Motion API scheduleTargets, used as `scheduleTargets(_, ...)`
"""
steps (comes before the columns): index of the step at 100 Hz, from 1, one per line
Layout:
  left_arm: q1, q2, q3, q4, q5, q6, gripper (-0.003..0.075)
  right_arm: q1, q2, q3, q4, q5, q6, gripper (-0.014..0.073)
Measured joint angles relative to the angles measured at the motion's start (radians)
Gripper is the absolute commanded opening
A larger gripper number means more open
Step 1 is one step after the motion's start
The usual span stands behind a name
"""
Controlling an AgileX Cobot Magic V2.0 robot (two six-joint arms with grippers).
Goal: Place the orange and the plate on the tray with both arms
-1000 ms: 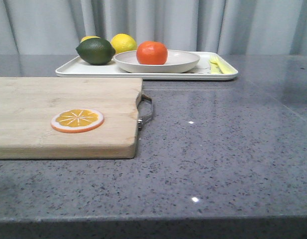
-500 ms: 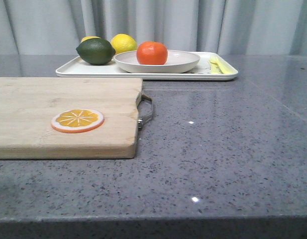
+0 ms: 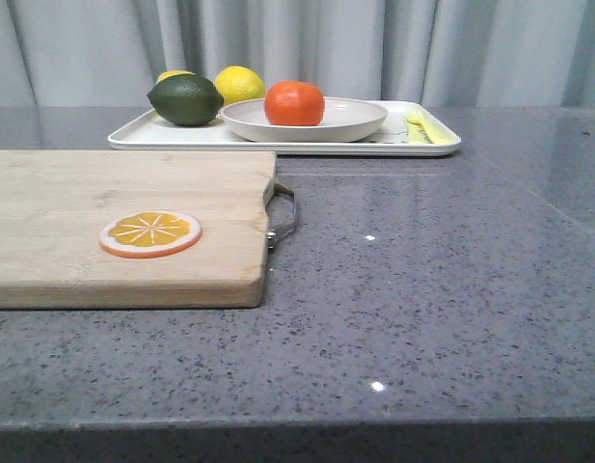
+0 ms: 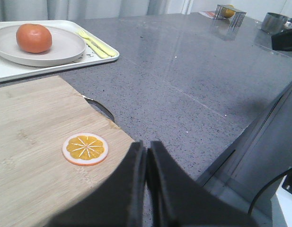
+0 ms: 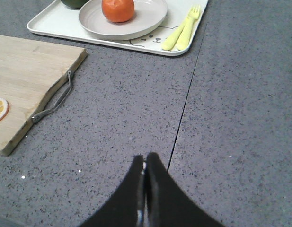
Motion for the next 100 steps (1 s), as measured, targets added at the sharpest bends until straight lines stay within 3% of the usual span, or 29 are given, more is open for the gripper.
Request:
scheduleTargets(26, 0.0, -0.057, 0.04, -0.006, 0.003, 0.0, -0.002, 0.0, -0.108, 0.092, 0.0, -0.013, -0.002, -0.0067)
scheduleTargets(100, 0.0, -0.057, 0.042, -0.022, 0.003, 0.0, -0.002, 0.0, -0.11, 0.096, 0.007, -0.015, -0.002, -0.0067)
